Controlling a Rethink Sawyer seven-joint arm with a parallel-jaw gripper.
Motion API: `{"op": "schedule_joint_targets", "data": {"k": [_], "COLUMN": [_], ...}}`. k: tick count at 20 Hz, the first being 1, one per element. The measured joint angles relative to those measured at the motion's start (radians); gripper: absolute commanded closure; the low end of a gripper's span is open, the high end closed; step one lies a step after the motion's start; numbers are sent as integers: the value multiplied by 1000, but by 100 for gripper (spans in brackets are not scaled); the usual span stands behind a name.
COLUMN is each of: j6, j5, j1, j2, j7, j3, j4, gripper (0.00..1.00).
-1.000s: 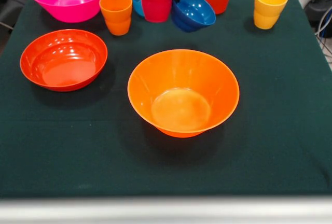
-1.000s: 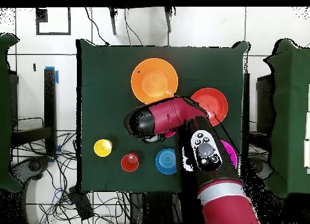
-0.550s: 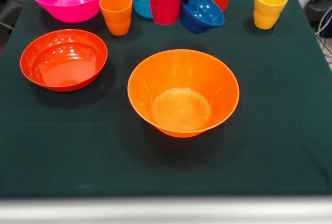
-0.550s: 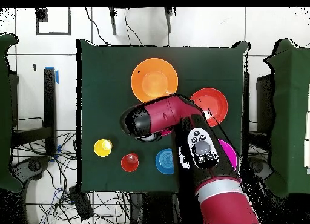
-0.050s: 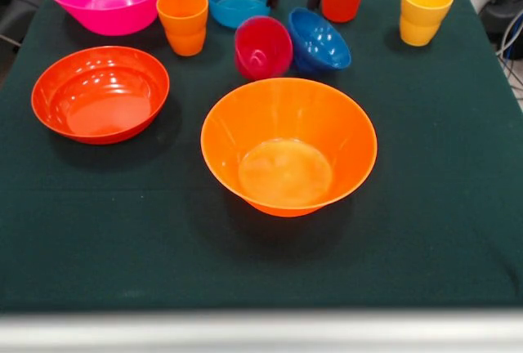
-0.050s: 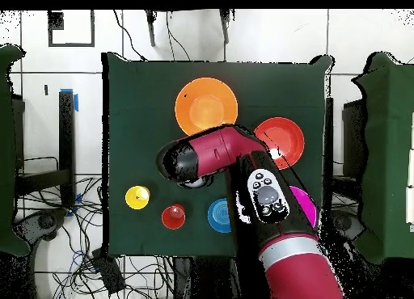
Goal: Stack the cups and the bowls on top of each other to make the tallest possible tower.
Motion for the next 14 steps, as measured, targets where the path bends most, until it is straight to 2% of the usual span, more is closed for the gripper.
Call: {"op": "schedule_joint_targets", "data": {"k": [1,2,14], "j6": [0,0,0], "j5": [0,0,0], "j1": [-1,-1,-11], "j2": [0,0,0], "j7": [0,0,0], "j3": [3,12,23], "j4": [0,0,0], "gripper": [0,100,100]}}
